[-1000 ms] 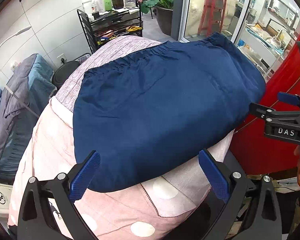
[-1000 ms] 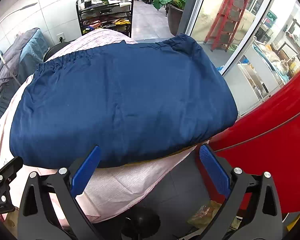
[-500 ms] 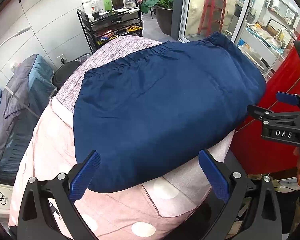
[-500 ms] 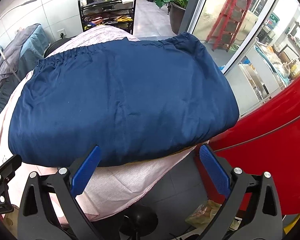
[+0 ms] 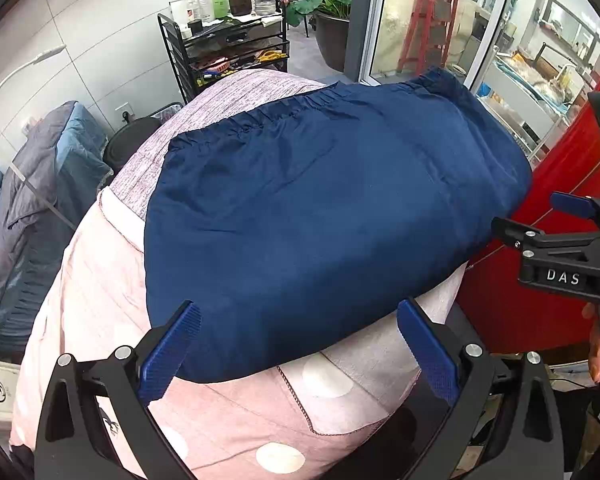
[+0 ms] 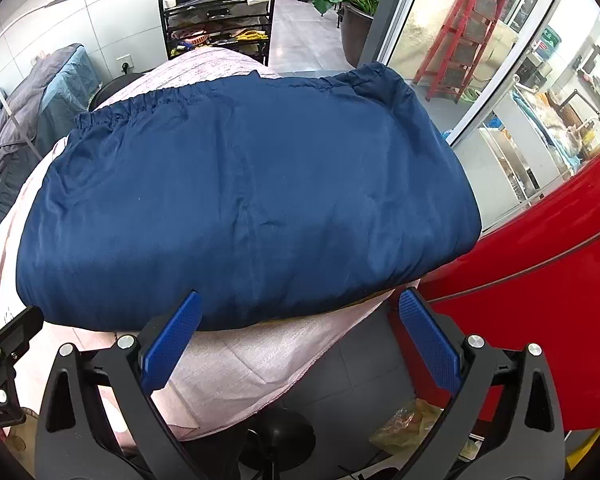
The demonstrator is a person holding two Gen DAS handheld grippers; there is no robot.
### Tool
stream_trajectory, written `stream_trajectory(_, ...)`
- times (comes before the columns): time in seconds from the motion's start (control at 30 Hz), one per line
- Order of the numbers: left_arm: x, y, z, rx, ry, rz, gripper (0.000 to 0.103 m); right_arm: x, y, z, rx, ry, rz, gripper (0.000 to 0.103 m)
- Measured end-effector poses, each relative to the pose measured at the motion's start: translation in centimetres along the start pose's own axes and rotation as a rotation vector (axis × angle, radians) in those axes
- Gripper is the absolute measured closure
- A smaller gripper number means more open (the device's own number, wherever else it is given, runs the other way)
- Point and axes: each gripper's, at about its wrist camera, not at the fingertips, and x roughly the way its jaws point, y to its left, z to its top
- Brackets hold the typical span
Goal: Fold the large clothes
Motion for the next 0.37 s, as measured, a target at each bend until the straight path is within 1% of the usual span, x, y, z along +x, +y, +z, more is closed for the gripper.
stream_trajectory(0.37, 0.20, -0.32, -0.02, 0.015, 0.012, 0.005, 0.006, 0.12, 0.17, -0.04, -0.002, 0.003, 0.000, 0.006)
